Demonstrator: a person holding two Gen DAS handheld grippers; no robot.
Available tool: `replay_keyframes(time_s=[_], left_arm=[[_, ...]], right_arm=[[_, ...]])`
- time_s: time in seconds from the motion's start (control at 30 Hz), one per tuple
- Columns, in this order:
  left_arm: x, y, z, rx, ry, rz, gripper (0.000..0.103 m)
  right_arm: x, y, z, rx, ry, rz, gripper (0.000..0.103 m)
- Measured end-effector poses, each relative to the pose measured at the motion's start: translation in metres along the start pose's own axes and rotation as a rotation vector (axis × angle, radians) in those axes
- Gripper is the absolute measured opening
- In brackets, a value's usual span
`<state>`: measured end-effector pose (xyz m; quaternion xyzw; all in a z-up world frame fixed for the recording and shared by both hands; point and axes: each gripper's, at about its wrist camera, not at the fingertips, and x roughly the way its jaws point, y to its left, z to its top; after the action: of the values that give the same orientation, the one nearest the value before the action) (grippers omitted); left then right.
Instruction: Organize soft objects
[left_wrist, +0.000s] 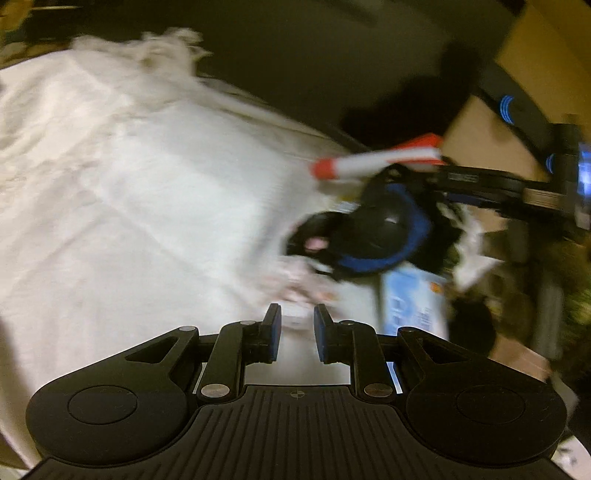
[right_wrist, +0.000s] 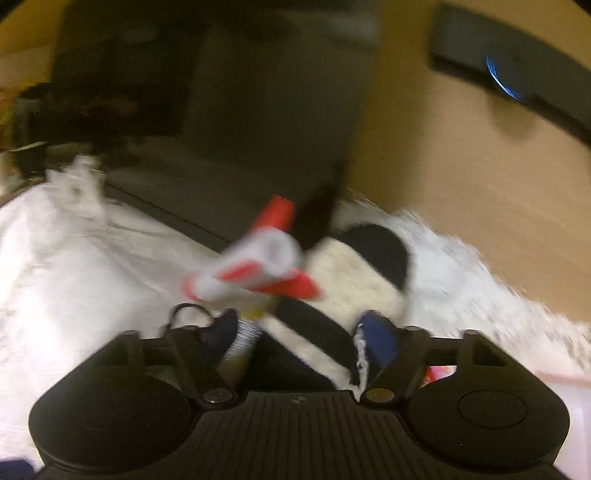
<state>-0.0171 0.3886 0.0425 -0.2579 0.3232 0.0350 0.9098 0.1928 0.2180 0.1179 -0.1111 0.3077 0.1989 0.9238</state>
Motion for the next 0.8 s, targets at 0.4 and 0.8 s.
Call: replay_keyframes(time_s=[0.4, 0.8], left_arm=[[-0.009, 0.0, 0.016, 0.03, -0.048, -0.006, 0.021], [-0.005, -0.017, 0.01, 0.103, -0.015, -0.063, 0.021]], right_arm=[[-0.052, 0.058, -0.071, -0.126, 0.098, 0.342, 0.035], [-0.054, -0.036, -0.03, 0.131, -0.056, 0.025, 0.075]])
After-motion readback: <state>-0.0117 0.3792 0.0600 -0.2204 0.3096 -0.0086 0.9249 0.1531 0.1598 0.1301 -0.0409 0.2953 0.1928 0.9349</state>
